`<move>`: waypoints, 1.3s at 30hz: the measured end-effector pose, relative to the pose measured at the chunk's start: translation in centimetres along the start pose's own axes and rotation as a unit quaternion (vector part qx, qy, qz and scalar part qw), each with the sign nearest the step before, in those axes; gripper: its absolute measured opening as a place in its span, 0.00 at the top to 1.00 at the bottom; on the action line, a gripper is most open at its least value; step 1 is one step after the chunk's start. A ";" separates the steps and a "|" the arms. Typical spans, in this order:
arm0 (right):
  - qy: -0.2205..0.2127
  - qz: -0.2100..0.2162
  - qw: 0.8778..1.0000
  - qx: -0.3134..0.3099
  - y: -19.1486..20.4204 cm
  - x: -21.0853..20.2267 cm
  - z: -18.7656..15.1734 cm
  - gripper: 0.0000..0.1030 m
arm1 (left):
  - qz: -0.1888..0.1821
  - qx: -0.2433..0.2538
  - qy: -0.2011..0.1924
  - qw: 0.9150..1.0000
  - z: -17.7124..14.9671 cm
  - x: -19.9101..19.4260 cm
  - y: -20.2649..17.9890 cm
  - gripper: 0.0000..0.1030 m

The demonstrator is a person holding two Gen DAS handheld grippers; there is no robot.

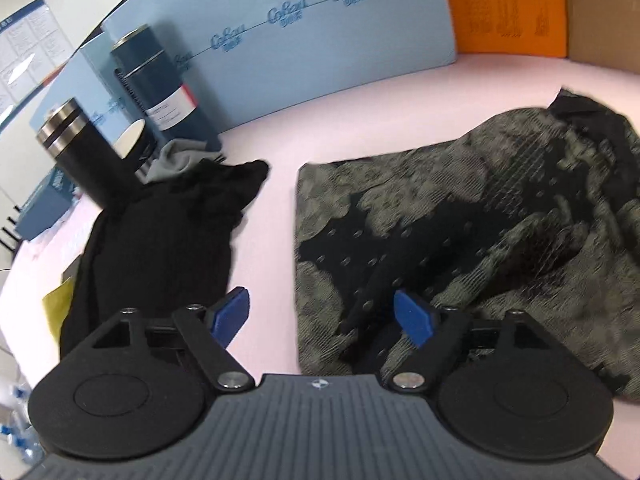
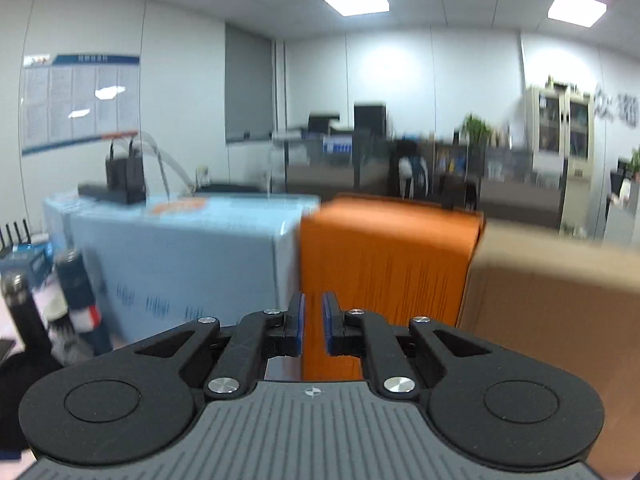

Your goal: Fold clothes

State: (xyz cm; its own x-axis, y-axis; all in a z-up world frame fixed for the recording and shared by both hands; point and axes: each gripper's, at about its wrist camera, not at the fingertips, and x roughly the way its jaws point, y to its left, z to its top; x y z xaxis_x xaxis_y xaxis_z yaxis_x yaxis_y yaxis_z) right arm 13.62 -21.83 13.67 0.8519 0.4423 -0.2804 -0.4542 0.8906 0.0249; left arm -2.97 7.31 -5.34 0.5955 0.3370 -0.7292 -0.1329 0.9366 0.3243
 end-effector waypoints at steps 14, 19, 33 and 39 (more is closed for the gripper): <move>0.254 -0.001 0.964 0.082 -0.7 -7.8 -22.3 0.16 | -0.211 0.029 -0.051 0.976 1.4 -4.8 -4.7 0.23; 0.269 -0.055 0.948 0.163 -2.1 -13.8 -27.9 0.16 | -0.275 0.030 0.017 0.961 2.0 -4.8 -12.2 0.23; 0.205 -0.014 0.966 0.160 -4.4 -14.4 -25.0 0.14 | -0.042 -0.038 0.018 0.998 -1.5 -4.6 -8.6 0.98; 0.216 0.081 0.969 0.090 -0.5 -8.3 -23.8 0.14 | 0.086 -0.147 0.072 0.983 -5.8 -3.9 2.5 0.98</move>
State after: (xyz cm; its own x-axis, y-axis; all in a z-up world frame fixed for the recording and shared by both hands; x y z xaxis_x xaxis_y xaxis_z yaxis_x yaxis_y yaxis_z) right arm 0.56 -28.49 -6.83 0.5674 0.5267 -0.6329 -0.4869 0.8345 0.2580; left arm -10.23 8.89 -5.24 0.4293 0.4831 -0.7631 -0.4574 0.8448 0.2775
